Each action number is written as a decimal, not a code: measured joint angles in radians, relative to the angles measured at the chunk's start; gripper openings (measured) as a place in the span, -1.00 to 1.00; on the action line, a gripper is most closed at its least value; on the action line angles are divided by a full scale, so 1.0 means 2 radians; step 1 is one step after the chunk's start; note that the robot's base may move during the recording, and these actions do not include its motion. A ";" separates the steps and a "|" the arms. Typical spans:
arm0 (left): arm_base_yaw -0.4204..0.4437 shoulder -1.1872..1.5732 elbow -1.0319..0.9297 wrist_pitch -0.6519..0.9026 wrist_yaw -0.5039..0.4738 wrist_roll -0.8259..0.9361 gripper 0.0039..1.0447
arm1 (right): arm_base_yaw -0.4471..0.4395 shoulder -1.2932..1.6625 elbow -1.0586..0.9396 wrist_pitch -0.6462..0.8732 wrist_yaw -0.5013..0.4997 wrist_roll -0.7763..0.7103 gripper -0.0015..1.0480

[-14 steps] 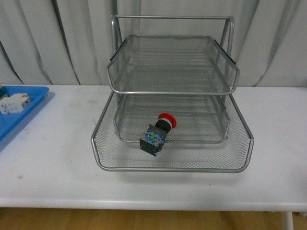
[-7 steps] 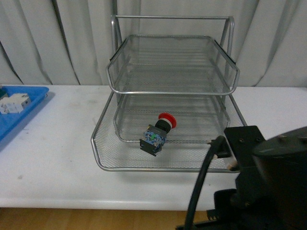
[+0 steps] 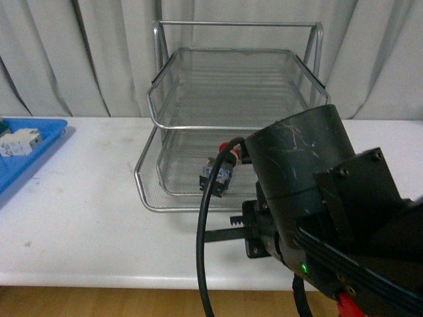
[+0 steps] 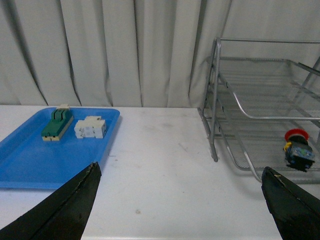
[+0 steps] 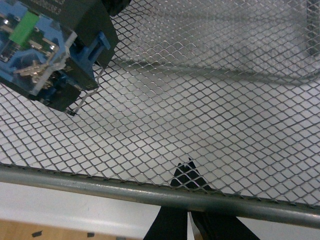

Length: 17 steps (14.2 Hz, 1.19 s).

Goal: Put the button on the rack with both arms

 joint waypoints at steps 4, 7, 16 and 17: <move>0.000 0.000 0.000 0.000 0.000 0.000 0.88 | -0.021 0.062 0.111 0.014 0.021 -0.051 -0.97; 0.000 0.000 0.000 0.000 0.000 0.000 0.88 | -0.023 0.081 0.136 0.028 0.021 -0.089 -0.96; 0.000 0.000 0.000 0.000 0.001 0.000 0.88 | -0.094 -0.158 -0.245 0.326 0.001 -0.009 -0.87; -0.001 0.000 0.000 0.000 0.001 0.000 0.88 | -0.102 -0.140 -0.280 0.382 0.013 -0.054 -0.96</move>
